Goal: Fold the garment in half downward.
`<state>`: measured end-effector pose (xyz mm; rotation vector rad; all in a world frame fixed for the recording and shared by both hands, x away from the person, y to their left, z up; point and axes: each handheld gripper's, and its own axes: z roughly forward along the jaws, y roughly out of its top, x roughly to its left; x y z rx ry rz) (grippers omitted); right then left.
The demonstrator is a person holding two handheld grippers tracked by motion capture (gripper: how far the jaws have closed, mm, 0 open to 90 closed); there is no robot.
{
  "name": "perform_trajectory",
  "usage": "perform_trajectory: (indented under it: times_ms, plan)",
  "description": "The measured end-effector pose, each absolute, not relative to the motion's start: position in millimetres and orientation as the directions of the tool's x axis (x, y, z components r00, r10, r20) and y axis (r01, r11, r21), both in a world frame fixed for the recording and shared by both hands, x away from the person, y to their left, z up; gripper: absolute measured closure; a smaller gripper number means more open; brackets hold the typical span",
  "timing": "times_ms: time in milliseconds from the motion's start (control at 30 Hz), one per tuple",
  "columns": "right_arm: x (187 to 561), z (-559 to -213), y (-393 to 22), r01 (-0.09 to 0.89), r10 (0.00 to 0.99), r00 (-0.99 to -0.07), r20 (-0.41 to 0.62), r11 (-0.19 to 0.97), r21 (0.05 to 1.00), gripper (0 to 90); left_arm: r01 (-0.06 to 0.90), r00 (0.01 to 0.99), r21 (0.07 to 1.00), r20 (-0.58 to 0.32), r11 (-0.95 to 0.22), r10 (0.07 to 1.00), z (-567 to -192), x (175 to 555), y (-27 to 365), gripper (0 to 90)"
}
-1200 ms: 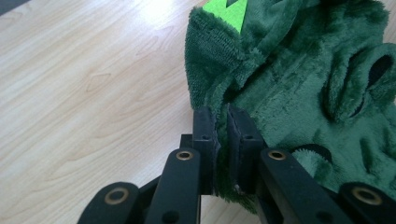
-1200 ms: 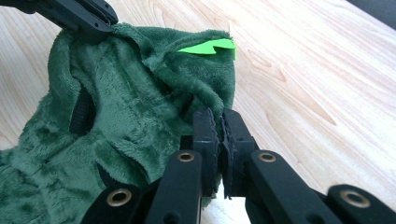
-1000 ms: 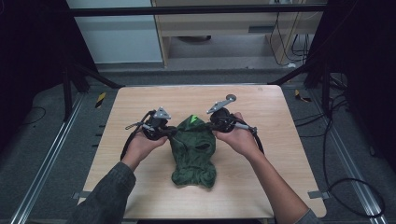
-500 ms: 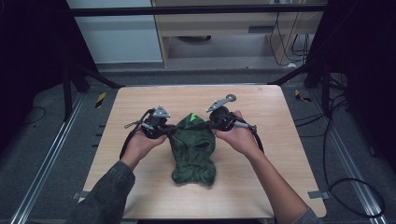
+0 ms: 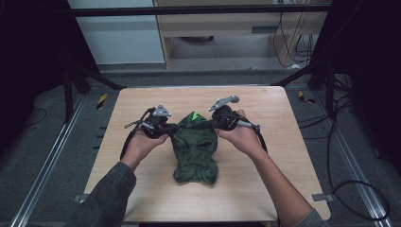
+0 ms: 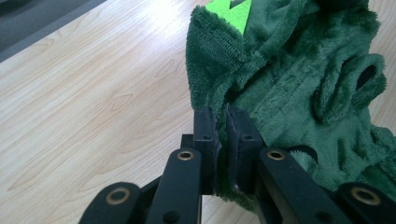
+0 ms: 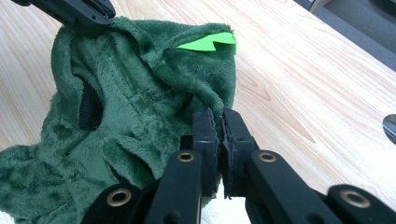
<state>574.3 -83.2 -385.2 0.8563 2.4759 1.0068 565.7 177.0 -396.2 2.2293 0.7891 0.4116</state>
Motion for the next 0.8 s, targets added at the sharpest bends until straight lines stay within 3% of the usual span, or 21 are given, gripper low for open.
perform_trajectory:
  times_ms: [800]
  plan:
    - [581,-376,-82,0.399,0.648,-0.756,-0.092,0.567,0.721,85.7,0.406,0.75,0.741,0.065,-0.535,0.658,-386,569,177,83.0]
